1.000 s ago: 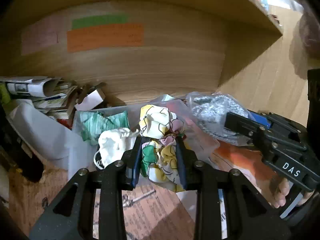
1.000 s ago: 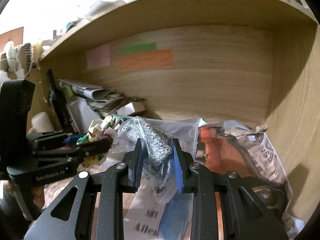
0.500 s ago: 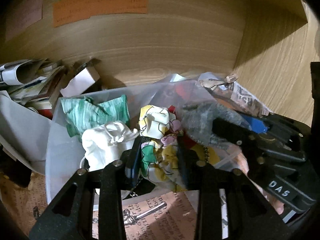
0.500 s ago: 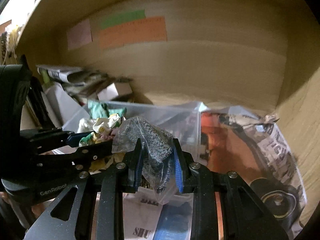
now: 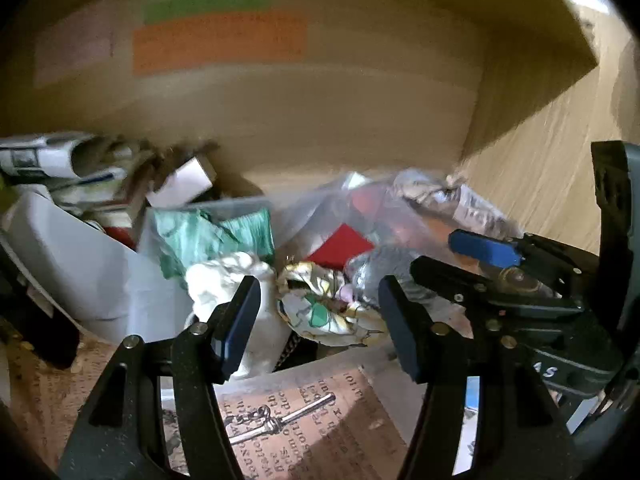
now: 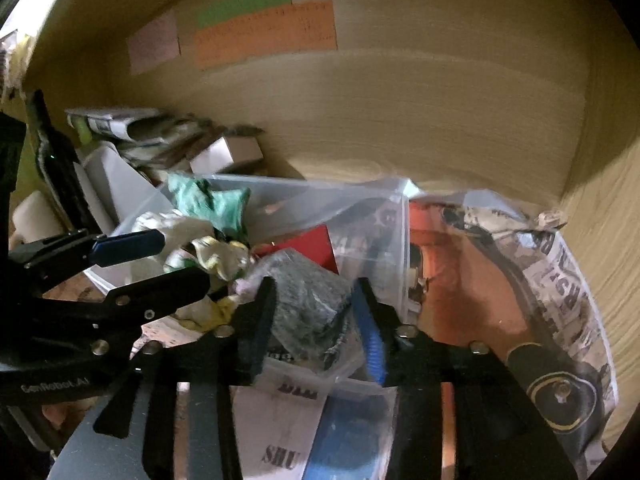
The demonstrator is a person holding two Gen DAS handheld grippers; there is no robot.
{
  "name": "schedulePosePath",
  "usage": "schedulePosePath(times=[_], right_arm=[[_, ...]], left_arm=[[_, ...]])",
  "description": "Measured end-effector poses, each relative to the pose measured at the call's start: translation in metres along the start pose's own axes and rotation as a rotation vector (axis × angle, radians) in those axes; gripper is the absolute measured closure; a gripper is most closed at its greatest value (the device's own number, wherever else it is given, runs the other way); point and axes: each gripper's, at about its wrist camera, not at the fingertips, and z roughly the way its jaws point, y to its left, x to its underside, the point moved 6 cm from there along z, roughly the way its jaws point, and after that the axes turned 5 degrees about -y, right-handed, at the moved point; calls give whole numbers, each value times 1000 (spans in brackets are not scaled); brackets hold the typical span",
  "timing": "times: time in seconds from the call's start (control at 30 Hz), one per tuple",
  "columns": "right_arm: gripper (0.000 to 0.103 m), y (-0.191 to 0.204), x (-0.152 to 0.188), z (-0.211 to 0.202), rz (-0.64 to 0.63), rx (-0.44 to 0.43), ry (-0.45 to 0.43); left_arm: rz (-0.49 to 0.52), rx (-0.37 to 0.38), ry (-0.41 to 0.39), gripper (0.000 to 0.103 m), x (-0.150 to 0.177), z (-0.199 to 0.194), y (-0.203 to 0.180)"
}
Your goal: Organize soft objects
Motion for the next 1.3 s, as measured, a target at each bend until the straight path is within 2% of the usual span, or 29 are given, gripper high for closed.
schedulePosePath(times=[0.07,0.27,0.37,0.5,0.57,0.63,0.7,0.8,1.3], right_arm=[[52,1,-7,-14,-1,-7,-41],[49,5,-30,-64,-5,-19,-176],[41,9,-39,-89,-6,-22,-245],[31,15,-46,-116,-4,-33,-315],[19,18,-47,-126,3,-41,-340],[15,20,-47,-133,9,-49,-358],[12,23,-46,-136,10,-52,-365],[0,26,-44,-142,9,-46,-380],[0,32,-38,-153,-1,-35,-391]], left_arm=[[-6,6,-34,42,-6,-13,0],[-5,-4,-164,41,-23,-64,-2],[1,-11,-222,34,-28,-86,-2],[10,-35,-298,20,-31,-115,-2],[10,-39,-321,14,-31,-125,-1],[6,-44,-341,7,-30,-135,0],[9,-55,-357,4,-28,-143,1],[21,-71,-381,1,-26,-155,2],[5,-70,-390,0,-20,-166,7]])
